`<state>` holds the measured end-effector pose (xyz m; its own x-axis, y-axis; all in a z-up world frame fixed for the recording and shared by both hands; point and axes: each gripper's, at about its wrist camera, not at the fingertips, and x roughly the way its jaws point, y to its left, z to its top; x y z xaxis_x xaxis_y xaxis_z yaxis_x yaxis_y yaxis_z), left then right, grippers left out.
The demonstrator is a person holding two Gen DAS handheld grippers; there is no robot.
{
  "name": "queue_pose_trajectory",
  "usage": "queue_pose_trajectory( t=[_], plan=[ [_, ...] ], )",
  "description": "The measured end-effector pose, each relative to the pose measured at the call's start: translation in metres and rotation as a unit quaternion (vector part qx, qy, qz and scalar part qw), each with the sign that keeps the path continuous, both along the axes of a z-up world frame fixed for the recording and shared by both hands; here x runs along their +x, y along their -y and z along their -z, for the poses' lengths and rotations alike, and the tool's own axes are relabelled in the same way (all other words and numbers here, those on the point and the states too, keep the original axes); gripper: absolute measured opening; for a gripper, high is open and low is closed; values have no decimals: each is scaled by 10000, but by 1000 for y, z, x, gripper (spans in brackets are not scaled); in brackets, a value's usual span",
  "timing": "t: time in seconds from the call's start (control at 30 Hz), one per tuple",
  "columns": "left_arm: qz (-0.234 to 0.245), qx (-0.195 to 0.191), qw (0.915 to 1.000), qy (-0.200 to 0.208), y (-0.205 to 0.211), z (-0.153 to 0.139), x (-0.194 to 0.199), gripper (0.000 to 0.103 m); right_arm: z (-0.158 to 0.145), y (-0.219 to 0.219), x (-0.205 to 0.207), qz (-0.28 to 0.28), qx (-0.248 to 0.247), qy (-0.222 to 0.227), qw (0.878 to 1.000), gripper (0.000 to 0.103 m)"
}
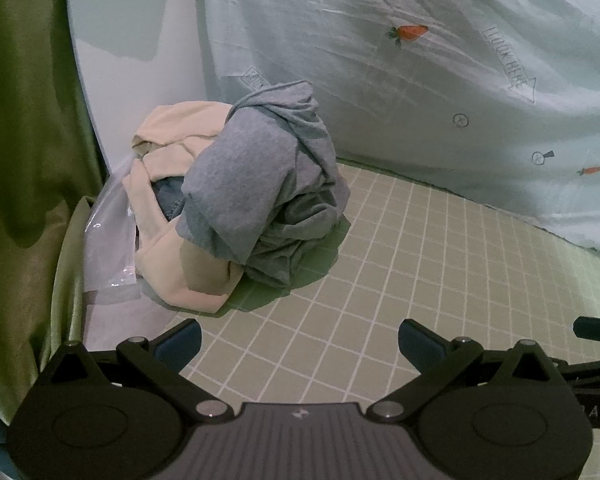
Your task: Fold clothes
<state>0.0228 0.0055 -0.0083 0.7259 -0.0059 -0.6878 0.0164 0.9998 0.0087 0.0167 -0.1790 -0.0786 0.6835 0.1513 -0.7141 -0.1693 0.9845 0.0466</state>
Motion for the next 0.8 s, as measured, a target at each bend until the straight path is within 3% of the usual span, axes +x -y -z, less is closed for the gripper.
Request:
queue_pose_trajectory(
  t=[0.8],
  plan=[
    [-157, -93, 9998, -94, -9, 4, 6, 103, 5, -6, 4, -100, -26, -59, 9999, 100]
  ],
)
